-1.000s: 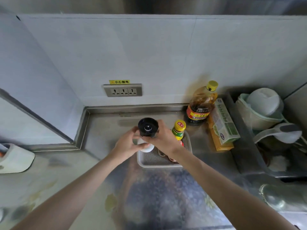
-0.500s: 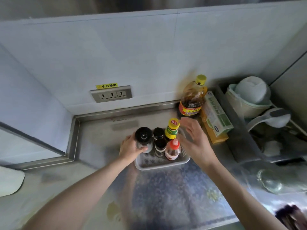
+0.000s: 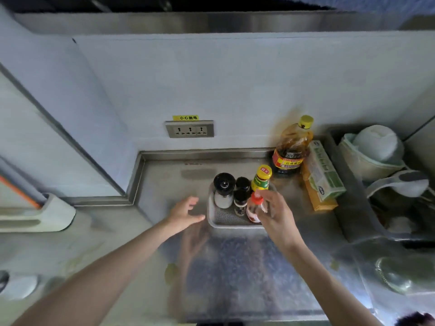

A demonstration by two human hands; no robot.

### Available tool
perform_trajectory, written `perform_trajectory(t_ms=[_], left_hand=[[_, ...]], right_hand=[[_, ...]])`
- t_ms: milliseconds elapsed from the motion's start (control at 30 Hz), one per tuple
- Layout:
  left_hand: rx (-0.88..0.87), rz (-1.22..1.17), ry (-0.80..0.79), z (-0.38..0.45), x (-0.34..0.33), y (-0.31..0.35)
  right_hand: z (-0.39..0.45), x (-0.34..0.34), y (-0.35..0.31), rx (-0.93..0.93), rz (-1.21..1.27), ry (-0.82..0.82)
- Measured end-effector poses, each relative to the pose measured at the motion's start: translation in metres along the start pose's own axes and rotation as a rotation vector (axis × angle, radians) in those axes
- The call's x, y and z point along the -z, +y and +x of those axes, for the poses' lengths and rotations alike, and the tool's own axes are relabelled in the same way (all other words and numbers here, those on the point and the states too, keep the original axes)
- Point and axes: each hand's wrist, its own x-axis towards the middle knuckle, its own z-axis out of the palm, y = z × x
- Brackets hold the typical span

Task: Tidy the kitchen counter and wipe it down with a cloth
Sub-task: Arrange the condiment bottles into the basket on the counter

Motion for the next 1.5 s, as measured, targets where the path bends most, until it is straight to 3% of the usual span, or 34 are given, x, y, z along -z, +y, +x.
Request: perform_trajectory(t_ms=[167, 367, 467, 600, 767, 933, 1067, 1167, 1500], left_hand=[[0.124, -0.221, 0.135, -0.083, 0.029, -0.043], [0.250, -0.316, 0.276, -0.186, 0.052, -0.103], [0.304, -0.319, 0.368, -0.228, 0.075, -0.143], [0.392, -0.361, 0.578, -0.275, 0.108, -0.200], [0.550, -0.409, 0.950, -0.334, 0.140, -0.265], [0.930, -0.243, 1.112, -0.392, 0.168, -0.330], [1.156, -0.512, 0.998, -0.405, 0.190, -0.397], [1.187, -0.745, 0.980, -0.401, 0.201, -0.440], [1.149, -0.879, 0.928, -0.365, 0.214, -0.473]], right_hand=[[0.000, -0.037, -0.010, 0.145, -0.155, 0.039], [-0.023, -0.131, -0.012, 0.046, -0.145, -0.497], [-0.043, -0.183, -0.026, 0.054, -0.205, -0.679], [-0.064, -0.250, -0.056, 0.130, -0.266, -0.821], [-0.088, -0.344, -0.100, 0.186, -0.298, -0.913], [-0.121, -0.432, -0.140, 0.217, -0.249, -0.847], [-0.136, -0.483, -0.165, 0.320, -0.238, -0.782], [-0.139, -0.509, -0.167, 0.338, -0.299, -0.737], [-0.134, -0.533, -0.166, 0.174, -0.318, -0.598]])
